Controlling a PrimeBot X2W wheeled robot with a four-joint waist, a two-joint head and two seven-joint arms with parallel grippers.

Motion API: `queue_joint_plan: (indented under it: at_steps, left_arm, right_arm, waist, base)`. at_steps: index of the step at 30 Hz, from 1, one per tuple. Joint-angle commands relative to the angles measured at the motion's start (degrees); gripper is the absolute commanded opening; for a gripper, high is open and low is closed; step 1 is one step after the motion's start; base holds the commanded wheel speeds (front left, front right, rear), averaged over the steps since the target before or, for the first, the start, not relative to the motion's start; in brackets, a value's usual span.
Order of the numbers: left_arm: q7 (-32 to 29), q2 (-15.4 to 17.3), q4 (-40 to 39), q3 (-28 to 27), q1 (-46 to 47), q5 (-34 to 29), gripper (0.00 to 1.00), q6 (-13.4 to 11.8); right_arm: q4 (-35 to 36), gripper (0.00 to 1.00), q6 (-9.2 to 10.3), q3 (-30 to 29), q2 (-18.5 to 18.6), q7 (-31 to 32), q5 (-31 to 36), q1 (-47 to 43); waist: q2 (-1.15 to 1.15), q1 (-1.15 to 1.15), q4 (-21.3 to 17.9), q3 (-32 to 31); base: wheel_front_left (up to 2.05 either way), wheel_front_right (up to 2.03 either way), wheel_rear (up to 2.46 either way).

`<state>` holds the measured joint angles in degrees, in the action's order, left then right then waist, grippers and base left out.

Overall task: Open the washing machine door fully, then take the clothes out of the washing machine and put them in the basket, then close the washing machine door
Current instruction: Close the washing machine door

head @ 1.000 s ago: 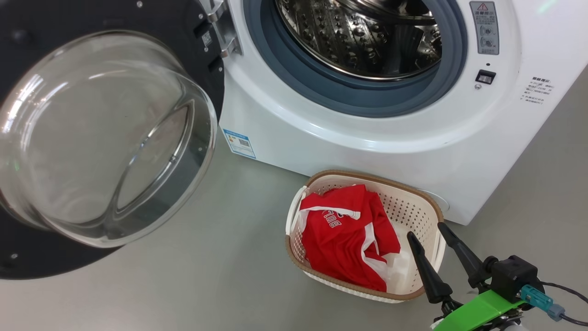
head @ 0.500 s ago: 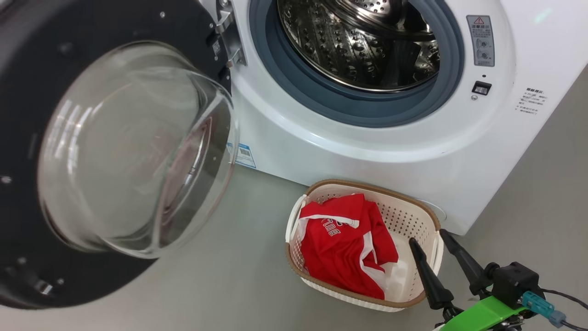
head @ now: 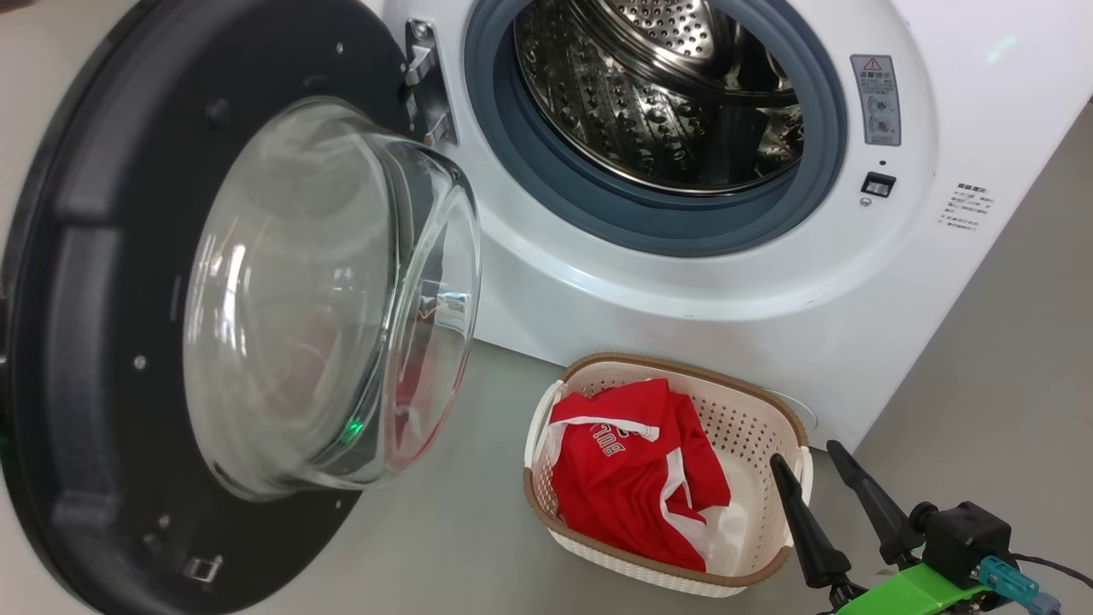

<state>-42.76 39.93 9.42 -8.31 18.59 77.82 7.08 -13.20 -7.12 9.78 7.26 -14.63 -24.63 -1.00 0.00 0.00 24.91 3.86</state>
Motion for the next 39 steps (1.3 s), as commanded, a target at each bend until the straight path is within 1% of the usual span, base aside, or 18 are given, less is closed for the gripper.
queue_joint_plan:
  at_steps: [1, 4, 9, 17, 25, 28, 31, 34, 39]
  left_arm:
    - [0.0, 3.6, -2.9, -1.6, 0.7, 1.0, 0.0, 0.4]
    - [0.4, 3.9, -4.8, -0.5, 0.3, 1.4, 0.0, 0.4]
    - [1.4, 4.1, -9.2, 3.0, -0.3, 2.4, 0.0, 0.4]
    - [3.8, 4.3, -13.7, 7.8, 0.7, 3.7, 0.0, 0.4]
    - [7.3, 2.7, -18.9, 15.1, 3.9, 3.1, 0.0, 0.4]
    - [9.6, 1.7, -19.7, 17.7, 5.5, 1.9, 0.0, 0.4]
    - [11.3, 1.4, -19.8, 20.1, 6.7, 1.1, 0.0, 0.4]
    - [12.8, 2.1, -19.0, 21.4, 7.1, 0.8, 0.0, 0.4]
    - [15.8, 3.3, -16.3, 22.1, 5.8, 1.4, 0.0, 0.4]
  right_arm:
    - [1.5, 1.0, -0.36, 0.8, 0.5, -0.4, 0.2, 0.5]
    - [1.6, 1.0, -0.36, 0.7, 0.4, -0.4, 0.3, 0.4]
    - [1.7, 1.0, -0.36, 0.4, 0.4, -0.4, 0.3, 0.4]
    - [1.9, 1.0, -0.36, 0.0, 0.2, -0.4, 0.4, 0.4]
    - [1.8, 1.0, -0.36, -0.1, 0.4, -0.4, 0.3, 0.6]
    - [1.7, 1.0, -0.36, 0.0, 0.4, -0.4, 0.3, 0.7]
    - [1.7, 1.0, -0.36, 0.1, 0.3, -0.4, 0.3, 0.8]
    - [1.7, 1.0, -0.36, 0.2, 0.3, -0.4, 0.3, 0.7]
    - [1.8, 1.0, -0.36, 0.2, 0.3, -0.4, 0.2, 0.2]
  waist:
    - [0.0, 0.0, -0.3, -0.1]
    - [0.0, 0.0, -0.6, -0.2]
    - [0.0, 0.0, -1.4, -0.1]
    - [0.0, 0.0, -2.9, 0.2]
    - [0.0, 0.0, -3.8, 0.5]
    - [0.0, 0.0, -4.0, 0.4]
    - [0.0, 0.0, -4.4, 0.1]
    - [0.0, 0.0, -4.7, 0.0]
    - [0.0, 0.0, -4.8, -0.4]
  base:
    - [0.0, 0.0, 0.0]
    - [0.0, 0.0, 0.0]
    - [0.0, 0.0, 0.0]
    - [0.0, 0.0, 0.0]
    - [0.0, 0.0, 0.0]
    - [0.0, 0.0, 0.0]
    - [0.0, 0.0, 0.0]
    - [0.0, 0.0, 0.0]
    - [0.0, 0.0, 0.0]
